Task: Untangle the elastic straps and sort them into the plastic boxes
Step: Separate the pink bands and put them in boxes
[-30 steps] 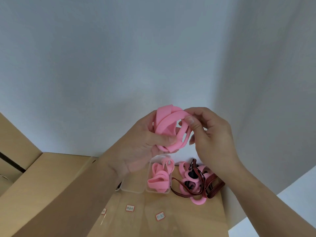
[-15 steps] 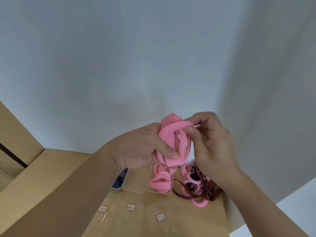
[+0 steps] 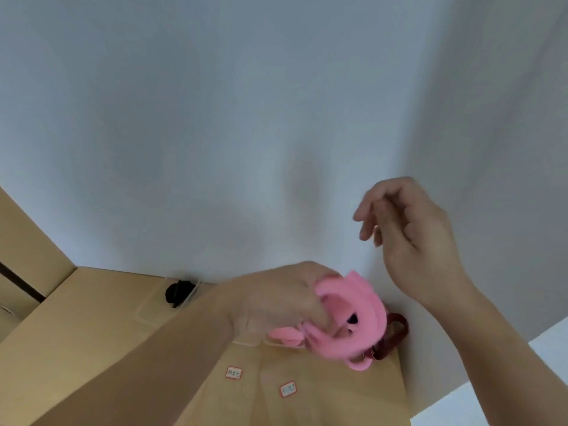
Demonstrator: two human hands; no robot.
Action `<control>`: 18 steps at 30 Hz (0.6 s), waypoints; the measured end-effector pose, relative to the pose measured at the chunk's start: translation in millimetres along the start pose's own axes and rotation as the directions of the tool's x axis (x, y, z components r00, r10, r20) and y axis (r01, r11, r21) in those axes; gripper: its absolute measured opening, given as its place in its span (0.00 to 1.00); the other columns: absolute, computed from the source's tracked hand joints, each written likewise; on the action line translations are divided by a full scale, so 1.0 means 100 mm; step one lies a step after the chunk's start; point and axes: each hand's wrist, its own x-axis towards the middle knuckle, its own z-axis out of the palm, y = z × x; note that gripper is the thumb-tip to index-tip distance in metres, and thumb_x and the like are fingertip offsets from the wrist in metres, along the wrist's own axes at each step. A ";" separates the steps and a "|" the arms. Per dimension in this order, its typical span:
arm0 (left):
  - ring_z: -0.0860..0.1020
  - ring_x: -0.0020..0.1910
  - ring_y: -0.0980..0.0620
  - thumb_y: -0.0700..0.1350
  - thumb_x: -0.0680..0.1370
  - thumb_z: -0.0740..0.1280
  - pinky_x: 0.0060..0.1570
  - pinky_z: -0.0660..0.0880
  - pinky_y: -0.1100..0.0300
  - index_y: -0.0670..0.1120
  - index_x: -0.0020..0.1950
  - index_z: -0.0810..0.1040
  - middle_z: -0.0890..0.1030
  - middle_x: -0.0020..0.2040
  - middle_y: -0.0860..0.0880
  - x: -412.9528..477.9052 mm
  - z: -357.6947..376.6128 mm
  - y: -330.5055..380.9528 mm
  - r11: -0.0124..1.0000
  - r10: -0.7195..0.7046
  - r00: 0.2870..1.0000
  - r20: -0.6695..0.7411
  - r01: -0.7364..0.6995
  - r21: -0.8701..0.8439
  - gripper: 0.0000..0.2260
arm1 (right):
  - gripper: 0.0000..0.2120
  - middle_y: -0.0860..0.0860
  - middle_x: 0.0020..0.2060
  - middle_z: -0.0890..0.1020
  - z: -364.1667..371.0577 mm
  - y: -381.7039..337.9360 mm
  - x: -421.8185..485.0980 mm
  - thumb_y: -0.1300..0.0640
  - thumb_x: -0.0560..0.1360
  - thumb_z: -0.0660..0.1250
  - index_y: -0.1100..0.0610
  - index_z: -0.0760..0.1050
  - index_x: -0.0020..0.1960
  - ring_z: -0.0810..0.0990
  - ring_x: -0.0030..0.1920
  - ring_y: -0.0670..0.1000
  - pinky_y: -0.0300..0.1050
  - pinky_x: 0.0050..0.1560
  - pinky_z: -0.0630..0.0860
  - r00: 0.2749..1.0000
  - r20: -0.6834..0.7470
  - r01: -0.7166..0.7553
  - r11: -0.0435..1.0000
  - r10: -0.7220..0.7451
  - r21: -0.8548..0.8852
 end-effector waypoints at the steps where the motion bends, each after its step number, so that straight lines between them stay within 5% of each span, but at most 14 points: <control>1: 0.70 0.42 0.40 0.31 0.69 0.67 0.38 0.65 0.50 0.30 0.55 0.75 0.73 0.44 0.33 0.04 0.01 -0.02 0.999 0.008 0.999 -0.033 -0.010 -0.052 0.14 | 0.14 0.46 0.42 0.82 0.00 -0.01 -0.03 0.61 0.81 0.56 0.45 0.75 0.50 0.81 0.37 0.51 0.40 0.37 0.74 0.999 0.037 -0.041 0.999 0.040 0.022; 5: 0.74 0.39 0.42 0.29 0.77 0.63 0.43 0.73 0.48 0.34 0.50 0.76 0.74 0.42 0.36 0.15 -0.11 -0.05 0.991 0.021 0.964 -0.265 -0.056 -0.125 0.04 | 0.07 0.43 0.49 0.81 0.01 -0.02 -0.17 0.43 0.77 0.64 0.44 0.77 0.50 0.80 0.50 0.47 0.39 0.45 0.75 0.989 0.054 -0.137 0.990 0.134 0.042; 8: 0.77 0.37 0.45 0.28 0.75 0.60 0.40 0.76 0.53 0.34 0.55 0.80 0.78 0.37 0.41 0.25 -0.13 0.00 0.977 0.049 0.903 -0.427 -0.133 -0.169 0.13 | 0.23 0.44 0.64 0.75 0.01 0.00 -0.29 0.30 0.67 0.70 0.42 0.75 0.56 0.75 0.66 0.47 0.44 0.57 0.75 0.970 0.180 -0.178 0.982 0.164 0.066; 10: 0.78 0.36 0.48 0.29 0.75 0.61 0.39 0.77 0.55 0.36 0.56 0.81 0.80 0.36 0.45 0.32 -0.12 0.03 0.974 0.095 0.839 -0.536 -0.190 -0.126 0.14 | 0.22 0.41 0.68 0.72 0.09 0.01 -0.38 0.33 0.66 0.74 0.41 0.77 0.55 0.71 0.71 0.45 0.51 0.61 0.76 0.942 0.266 -0.227 0.972 0.205 0.054; 13: 0.82 0.39 0.48 0.31 0.74 0.65 0.38 0.77 0.58 0.40 0.53 0.82 0.82 0.40 0.43 0.37 -0.08 0.04 0.971 0.139 0.785 -0.604 -0.228 -0.073 0.12 | 0.03 0.37 0.65 0.76 0.18 0.08 -0.42 0.48 0.76 0.72 0.44 0.82 0.49 0.72 0.71 0.44 0.50 0.61 0.78 0.965 0.193 -0.180 0.984 0.179 -0.010; 18: 0.84 0.40 0.53 0.29 0.75 0.63 0.36 0.78 0.61 0.45 0.63 0.78 0.83 0.44 0.47 0.36 -0.03 0.01 0.950 0.197 0.783 -0.589 -0.300 -0.081 0.20 | 0.08 0.44 0.63 0.80 0.19 0.20 -0.36 0.53 0.81 0.66 0.40 0.78 0.55 0.79 0.62 0.44 0.38 0.52 0.79 0.959 0.098 -0.272 0.961 0.267 0.046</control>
